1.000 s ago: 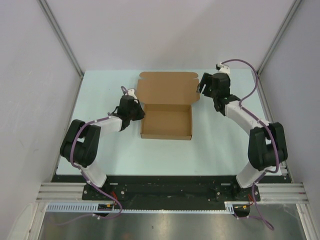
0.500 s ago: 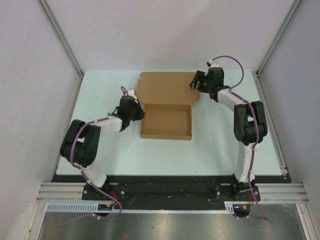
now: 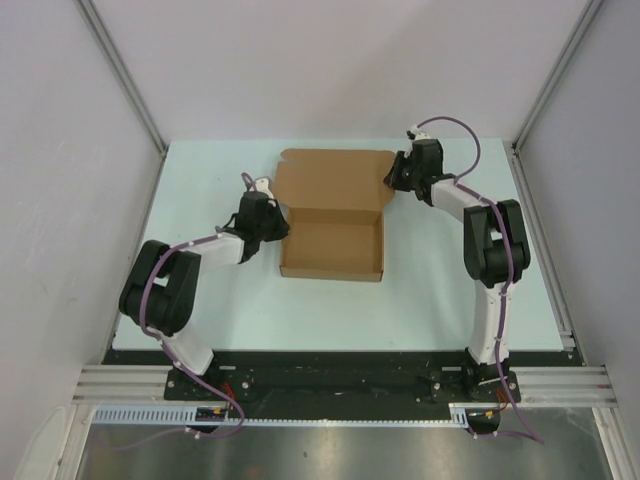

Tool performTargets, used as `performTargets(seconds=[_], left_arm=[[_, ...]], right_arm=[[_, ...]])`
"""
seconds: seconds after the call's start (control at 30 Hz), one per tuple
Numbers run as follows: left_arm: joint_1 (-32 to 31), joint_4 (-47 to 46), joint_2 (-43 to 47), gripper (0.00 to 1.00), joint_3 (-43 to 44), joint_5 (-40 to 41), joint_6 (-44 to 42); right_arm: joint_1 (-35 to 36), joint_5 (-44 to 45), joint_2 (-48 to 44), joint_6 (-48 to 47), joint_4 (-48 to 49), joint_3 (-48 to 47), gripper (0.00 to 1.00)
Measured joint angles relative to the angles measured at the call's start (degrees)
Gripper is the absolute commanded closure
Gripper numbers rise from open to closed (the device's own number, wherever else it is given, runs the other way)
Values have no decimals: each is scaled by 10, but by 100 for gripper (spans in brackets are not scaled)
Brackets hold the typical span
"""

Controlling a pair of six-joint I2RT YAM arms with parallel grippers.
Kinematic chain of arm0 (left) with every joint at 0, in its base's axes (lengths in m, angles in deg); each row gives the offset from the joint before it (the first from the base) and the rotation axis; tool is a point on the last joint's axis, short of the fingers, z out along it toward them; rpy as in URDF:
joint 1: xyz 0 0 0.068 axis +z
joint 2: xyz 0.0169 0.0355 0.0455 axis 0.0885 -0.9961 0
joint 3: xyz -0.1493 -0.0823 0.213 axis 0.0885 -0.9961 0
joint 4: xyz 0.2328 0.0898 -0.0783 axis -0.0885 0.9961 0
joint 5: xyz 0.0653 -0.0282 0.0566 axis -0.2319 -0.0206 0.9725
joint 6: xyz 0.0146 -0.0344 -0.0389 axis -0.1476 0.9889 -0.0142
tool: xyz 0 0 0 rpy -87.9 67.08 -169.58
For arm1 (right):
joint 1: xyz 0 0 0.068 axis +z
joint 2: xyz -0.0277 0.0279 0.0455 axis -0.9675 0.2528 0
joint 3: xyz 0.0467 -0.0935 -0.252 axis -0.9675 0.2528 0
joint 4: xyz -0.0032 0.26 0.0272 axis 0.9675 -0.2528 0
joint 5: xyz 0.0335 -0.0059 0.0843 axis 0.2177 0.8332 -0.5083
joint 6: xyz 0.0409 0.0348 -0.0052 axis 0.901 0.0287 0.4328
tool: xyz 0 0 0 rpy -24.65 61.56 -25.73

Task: Fold the paper box

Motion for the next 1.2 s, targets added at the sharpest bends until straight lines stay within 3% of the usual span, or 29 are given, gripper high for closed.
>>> performTargets(seconds=[0.1, 0.13, 0.37, 0.57, 0.73, 1.03, 1.2], left_arm=[[-1, 7, 12, 63, -2, 5, -2], [-1, 11, 20, 54, -2, 7, -1], [3, 28, 132, 30, 11, 18, -1], [48, 25, 163, 34, 90, 12, 8], [103, 21, 92, 34, 124, -4, 30], [109, 34, -65, 33, 151, -94, 51], [116, 28, -108, 33, 183, -141, 62]], right_arm=[[8, 9, 0, -6, 1, 0, 88], [10, 16, -1, -8, 1, 0, 91], [32, 59, -25, -38, 0, 2, 97], [44, 96, -64, -61, 1, 38, 99], [49, 130, -91, -53, 1, 82, 100], [52, 150, -110, -29, 23, 125, 100], [58, 154, -120, -30, 24, 133, 100]])
